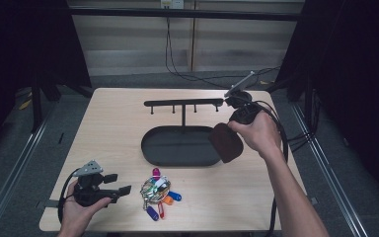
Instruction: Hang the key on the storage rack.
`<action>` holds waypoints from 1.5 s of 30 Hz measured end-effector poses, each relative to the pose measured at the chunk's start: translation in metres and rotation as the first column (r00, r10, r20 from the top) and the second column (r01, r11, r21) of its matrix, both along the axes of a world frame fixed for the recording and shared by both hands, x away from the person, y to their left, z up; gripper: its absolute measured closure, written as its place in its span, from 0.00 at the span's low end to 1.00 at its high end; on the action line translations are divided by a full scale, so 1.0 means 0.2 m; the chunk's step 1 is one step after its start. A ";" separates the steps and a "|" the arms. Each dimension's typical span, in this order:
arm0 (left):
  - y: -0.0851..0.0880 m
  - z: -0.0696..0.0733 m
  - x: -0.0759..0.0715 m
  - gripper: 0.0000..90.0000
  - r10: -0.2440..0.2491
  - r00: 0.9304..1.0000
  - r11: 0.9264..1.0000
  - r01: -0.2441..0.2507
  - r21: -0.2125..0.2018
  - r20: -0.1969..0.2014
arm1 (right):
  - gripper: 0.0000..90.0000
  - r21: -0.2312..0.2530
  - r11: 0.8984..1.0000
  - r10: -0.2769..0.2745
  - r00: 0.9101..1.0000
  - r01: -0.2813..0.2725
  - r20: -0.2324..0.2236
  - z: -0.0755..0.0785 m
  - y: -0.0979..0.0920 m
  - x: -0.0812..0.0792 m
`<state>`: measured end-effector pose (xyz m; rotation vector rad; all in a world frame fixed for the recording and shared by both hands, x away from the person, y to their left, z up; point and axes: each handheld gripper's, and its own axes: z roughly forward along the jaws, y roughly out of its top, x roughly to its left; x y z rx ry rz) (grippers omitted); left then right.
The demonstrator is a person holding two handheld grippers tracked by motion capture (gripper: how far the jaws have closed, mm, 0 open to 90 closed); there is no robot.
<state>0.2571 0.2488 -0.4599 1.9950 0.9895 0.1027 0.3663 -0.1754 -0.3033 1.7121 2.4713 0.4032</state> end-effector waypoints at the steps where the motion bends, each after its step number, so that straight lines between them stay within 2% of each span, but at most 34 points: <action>1: 0.00 0.00 0.00 0.27 -0.001 1.000 1.000 0.001 0.000 0.001 | 0.93 0.000 1.000 -0.006 1.000 0.006 -0.002 0.00 0.00 0.01; 7: 0.00 0.00 0.00 0.27 -0.003 1.000 1.000 0.003 0.002 0.001 | 0.93 0.030 0.999 -0.018 1.000 0.018 0.000 -0.02 0.00 0.06; 12: 0.00 0.00 0.00 0.27 -0.005 1.000 1.000 0.005 0.002 0.002 | 0.93 0.117 0.993 -0.033 0.999 0.033 -0.001 -0.06 0.00 0.11; 20: 0.00 0.00 0.00 0.27 -0.006 1.000 1.000 0.006 0.004 0.002 | 0.93 0.180 0.983 -0.046 0.999 0.045 -0.003 -0.11 -0.01 0.14; 23: 0.00 0.00 0.00 0.27 -0.006 1.000 1.000 0.006 0.005 0.002 | 0.93 0.212 0.976 -0.055 0.998 0.054 -0.002 -0.14 -0.02 0.15; 26: 0.00 0.00 0.00 0.27 -0.006 1.000 1.000 0.006 0.003 0.002 | 0.93 0.224 0.973 -0.060 0.998 0.060 -0.008 -0.15 -0.02 0.15; 29: 0.00 0.00 0.00 0.27 -0.007 1.000 1.000 0.007 0.004 0.002 | 0.93 0.254 0.965 -0.072 0.997 0.072 -0.009 -0.18 -0.03 0.15; 32: 0.00 0.00 0.00 0.27 -0.004 1.000 1.000 0.004 0.002 0.002 | 0.93 0.267 0.961 -0.076 0.997 0.078 -0.015 -0.19 -0.04 0.16; 33: 0.00 0.00 0.00 0.27 -0.006 1.000 1.000 0.006 0.003 0.002 | 0.93 0.285 0.955 -0.082 0.996 0.084 -0.019 -0.21 -0.04 0.16; 36: 0.00 0.00 0.00 0.27 -0.007 1.000 1.000 0.007 0.003 0.002 | 0.93 0.313 0.945 -0.088 0.996 0.090 -0.021 -0.23 -0.04 0.17; 43: 0.00 0.00 0.00 0.27 -0.004 1.000 1.000 0.004 0.002 0.003 | 0.93 0.344 0.932 -0.107 0.994 0.111 -0.031 -0.28 -0.05 0.18; 45: 0.00 0.00 0.00 0.27 -0.004 1.000 1.000 0.004 0.001 0.002 | 0.93 0.345 0.932 -0.110 0.994 0.111 -0.025 -0.29 -0.05 0.18</action>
